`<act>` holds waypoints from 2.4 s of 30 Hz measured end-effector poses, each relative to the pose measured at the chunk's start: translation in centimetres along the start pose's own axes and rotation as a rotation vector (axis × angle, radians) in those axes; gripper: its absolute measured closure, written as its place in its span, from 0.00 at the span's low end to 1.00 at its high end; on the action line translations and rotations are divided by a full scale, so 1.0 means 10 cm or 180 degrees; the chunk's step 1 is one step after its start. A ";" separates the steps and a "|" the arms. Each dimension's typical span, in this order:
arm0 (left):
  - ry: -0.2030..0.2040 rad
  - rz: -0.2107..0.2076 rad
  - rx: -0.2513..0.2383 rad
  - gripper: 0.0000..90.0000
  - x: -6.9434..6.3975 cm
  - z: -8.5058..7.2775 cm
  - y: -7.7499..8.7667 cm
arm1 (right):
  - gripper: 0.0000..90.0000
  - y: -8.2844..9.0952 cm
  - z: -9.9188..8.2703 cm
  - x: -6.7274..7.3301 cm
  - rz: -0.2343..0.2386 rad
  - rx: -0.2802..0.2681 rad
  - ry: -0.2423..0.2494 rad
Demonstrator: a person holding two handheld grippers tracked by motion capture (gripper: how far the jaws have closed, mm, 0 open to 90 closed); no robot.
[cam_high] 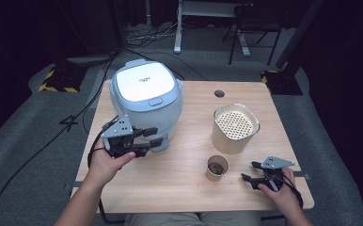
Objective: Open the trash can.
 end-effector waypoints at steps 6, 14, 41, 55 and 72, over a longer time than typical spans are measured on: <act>0.0015 0.0102 -0.0028 0.64 0.06 0.21 0.05 | 0.33 0.00 0.00 0.00 0.0001 -0.0001 0.0000; 0.0162 0.0251 -0.0042 0.77 0.22 0.47 0.09 | 0.33 0.00 0.00 0.00 0.0002 -0.0001 -0.0001; 0.0161 0.0590 0.0342 1.00 0.50 0.79 -0.09 | 0.33 0.00 0.00 0.00 0.0000 -0.0006 -0.0004; 0.0111 0.0753 0.0566 1.00 0.43 0.82 -0.10 | 0.33 0.00 0.00 0.00 0.0003 0.0000 0.0001; -0.0035 0.0235 0.0156 0.54 0.13 0.74 -0.07 | 0.33 0.00 0.00 0.00 0.0002 -0.0005 -0.0003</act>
Point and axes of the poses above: each handheld gripper's, and its own axes: y roughly backward along the jaws, z roughly out of its top, x roughly to its left, the point moved 2 cm from there along -y, roughly forward along the jaws
